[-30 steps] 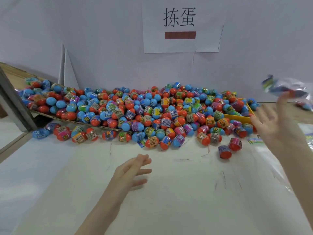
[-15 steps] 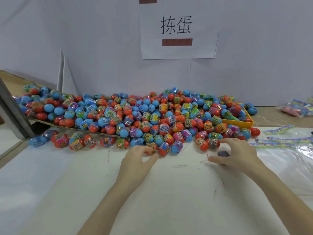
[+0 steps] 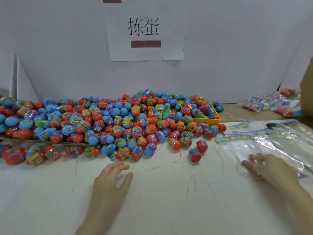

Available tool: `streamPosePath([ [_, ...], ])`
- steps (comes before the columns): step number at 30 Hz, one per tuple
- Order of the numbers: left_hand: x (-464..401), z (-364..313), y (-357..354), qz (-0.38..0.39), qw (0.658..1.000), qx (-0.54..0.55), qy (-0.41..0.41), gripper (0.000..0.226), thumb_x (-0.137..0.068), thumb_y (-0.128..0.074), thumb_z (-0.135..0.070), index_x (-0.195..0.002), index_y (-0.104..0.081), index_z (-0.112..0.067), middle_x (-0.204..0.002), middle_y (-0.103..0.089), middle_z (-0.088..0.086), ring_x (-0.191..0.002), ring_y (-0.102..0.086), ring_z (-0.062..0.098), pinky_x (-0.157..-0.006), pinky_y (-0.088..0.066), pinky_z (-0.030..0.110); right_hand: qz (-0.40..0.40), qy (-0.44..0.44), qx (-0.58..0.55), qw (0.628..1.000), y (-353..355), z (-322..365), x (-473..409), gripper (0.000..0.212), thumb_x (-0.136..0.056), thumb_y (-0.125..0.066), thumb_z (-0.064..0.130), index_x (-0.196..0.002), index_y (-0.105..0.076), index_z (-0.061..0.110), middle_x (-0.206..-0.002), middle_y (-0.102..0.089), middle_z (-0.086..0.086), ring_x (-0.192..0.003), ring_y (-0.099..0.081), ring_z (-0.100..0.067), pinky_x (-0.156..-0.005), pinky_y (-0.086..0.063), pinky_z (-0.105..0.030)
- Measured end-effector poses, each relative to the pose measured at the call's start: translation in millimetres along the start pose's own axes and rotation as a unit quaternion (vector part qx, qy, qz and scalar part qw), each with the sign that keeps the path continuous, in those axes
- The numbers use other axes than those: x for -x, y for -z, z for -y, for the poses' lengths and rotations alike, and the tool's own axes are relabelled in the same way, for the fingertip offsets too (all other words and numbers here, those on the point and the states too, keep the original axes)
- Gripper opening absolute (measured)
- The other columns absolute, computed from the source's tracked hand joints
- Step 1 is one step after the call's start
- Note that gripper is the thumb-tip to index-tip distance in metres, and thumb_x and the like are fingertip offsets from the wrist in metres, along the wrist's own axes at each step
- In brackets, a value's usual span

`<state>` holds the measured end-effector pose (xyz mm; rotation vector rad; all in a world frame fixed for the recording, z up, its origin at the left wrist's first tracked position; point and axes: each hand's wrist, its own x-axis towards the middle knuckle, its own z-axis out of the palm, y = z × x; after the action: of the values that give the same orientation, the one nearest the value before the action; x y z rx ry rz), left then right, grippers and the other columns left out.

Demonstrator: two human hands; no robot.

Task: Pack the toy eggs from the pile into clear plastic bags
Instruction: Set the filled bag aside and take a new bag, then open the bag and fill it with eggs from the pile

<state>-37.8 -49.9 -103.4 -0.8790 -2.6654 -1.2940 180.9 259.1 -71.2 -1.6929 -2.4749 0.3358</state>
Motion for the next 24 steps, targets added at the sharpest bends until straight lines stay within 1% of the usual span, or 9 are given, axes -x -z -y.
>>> streamPosePath([
  [4,0.7,-0.1,0.9,-0.004,1.0,0.002,0.005,0.015,-0.079,-0.07,-0.007,-0.093,-0.069,-0.012,-0.106,-0.06,0.0,-0.111,-0.055,0.025,-0.098,-0.038,0.044,-0.078,0.007,-0.056,0.995,-2.3,1.5,5.8,0.018,-0.082,-0.065,0.034,-0.08,-0.073,0.018,-0.1,-0.07,-0.006,-0.094,-0.06,-0.03,-0.076,-0.037,-0.034],
  [7,1.4,-0.3,1.6,-0.004,1.0,0.005,0.0,0.015,-0.078,-0.07,-0.006,-0.093,-0.069,-0.011,-0.106,-0.061,0.001,-0.108,-0.056,0.024,-0.096,-0.037,0.039,-0.11,0.016,-0.06,0.992,-5.2,4.9,5.8,0.017,-0.085,-0.063,0.031,-0.091,-0.074,0.02,-0.1,-0.071,-0.005,-0.1,-0.058,-0.032,-0.084,-0.037,-0.035],
  [11,1.6,-0.4,2.0,-0.001,1.0,-0.002,0.002,0.016,-0.079,-0.069,-0.006,-0.095,-0.069,-0.01,-0.112,-0.062,0.005,-0.108,-0.055,0.023,-0.096,-0.037,0.039,-0.134,0.016,-0.05,0.99,-6.8,1.9,0.6,0.019,-0.086,-0.061,0.029,-0.093,-0.074,0.018,-0.093,-0.071,-0.008,-0.1,-0.057,-0.03,-0.1,-0.032,-0.041],
  [14,1.4,-1.6,3.1,-0.011,1.0,-0.008,0.006,0.016,-0.079,-0.069,-0.005,-0.095,-0.069,-0.009,-0.111,-0.062,0.007,-0.109,-0.055,0.027,-0.096,-0.037,0.044,-0.173,0.023,-0.077,0.982,-0.3,2.2,-3.4,0.018,-0.086,-0.062,0.029,-0.091,-0.074,0.017,-0.102,-0.07,-0.007,-0.102,-0.058,-0.029,-0.1,-0.032,-0.042],
  [18,-0.1,-1.7,1.7,-0.028,0.999,-0.022,-0.026,0.019,-0.074,-0.072,0.002,-0.09,-0.071,-0.009,-0.104,-0.066,0.012,-0.1,-0.059,0.032,-0.086,-0.039,0.042,-0.197,0.018,-0.078,0.977,6.9,3.6,-6.6,0.02,-0.088,-0.059,0.036,-0.092,-0.074,0.023,-0.102,-0.07,-0.001,-0.103,-0.057,-0.024,-0.093,-0.027,-0.035],
  [19,-0.2,-0.3,1.6,-0.03,0.999,-0.017,-0.036,0.02,-0.073,-0.073,0.001,-0.09,-0.071,-0.01,-0.103,-0.066,0.013,-0.098,-0.06,0.028,-0.084,-0.038,0.039,-0.198,0.015,-0.076,0.977,7.7,3.9,-7.0,0.021,-0.089,-0.058,0.036,-0.093,-0.074,0.023,-0.102,-0.07,-0.002,-0.103,-0.057,-0.024,-0.09,-0.025,-0.034],
  [21,0.0,0.6,3.5,-0.034,0.996,0.008,-0.076,0.017,-0.077,-0.073,-0.02,-0.091,-0.07,-0.013,-0.1,-0.067,0.01,-0.096,-0.056,0.0,-0.086,-0.037,0.027,-0.204,0.012,-0.072,0.976,8.1,3.7,-8.9,0.023,-0.09,-0.055,0.033,-0.094,-0.073,0.02,-0.101,-0.069,-0.005,-0.101,-0.056,-0.026,-0.087,-0.025,-0.034],
  [23,0.2,-7.1,9.9,-0.035,0.991,0.05,-0.122,0.045,-0.079,-0.053,-0.054,-0.093,-0.068,-0.014,-0.099,-0.067,-0.01,-0.094,-0.046,-0.023,-0.084,-0.031,0.005,-0.215,0.001,-0.105,0.971,13.0,5.5,-8.6,0.025,-0.09,-0.056,0.032,-0.097,-0.073,0.014,-0.099,-0.07,-0.008,-0.094,-0.058,-0.027,-0.087,-0.032,-0.036],
  [24,1.3,-13.5,11.9,-0.027,0.988,0.069,-0.135,0.057,-0.08,-0.045,-0.064,-0.093,-0.067,-0.013,-0.098,-0.064,-0.02,-0.094,-0.044,-0.026,-0.085,-0.029,0.001,-0.219,-0.006,-0.177,0.959,19.0,7.2,-7.1,0.025,-0.089,-0.059,0.029,-0.098,-0.072,0.011,-0.098,-0.07,-0.009,-0.089,-0.058,-0.024,-0.084,-0.038,-0.034],
])
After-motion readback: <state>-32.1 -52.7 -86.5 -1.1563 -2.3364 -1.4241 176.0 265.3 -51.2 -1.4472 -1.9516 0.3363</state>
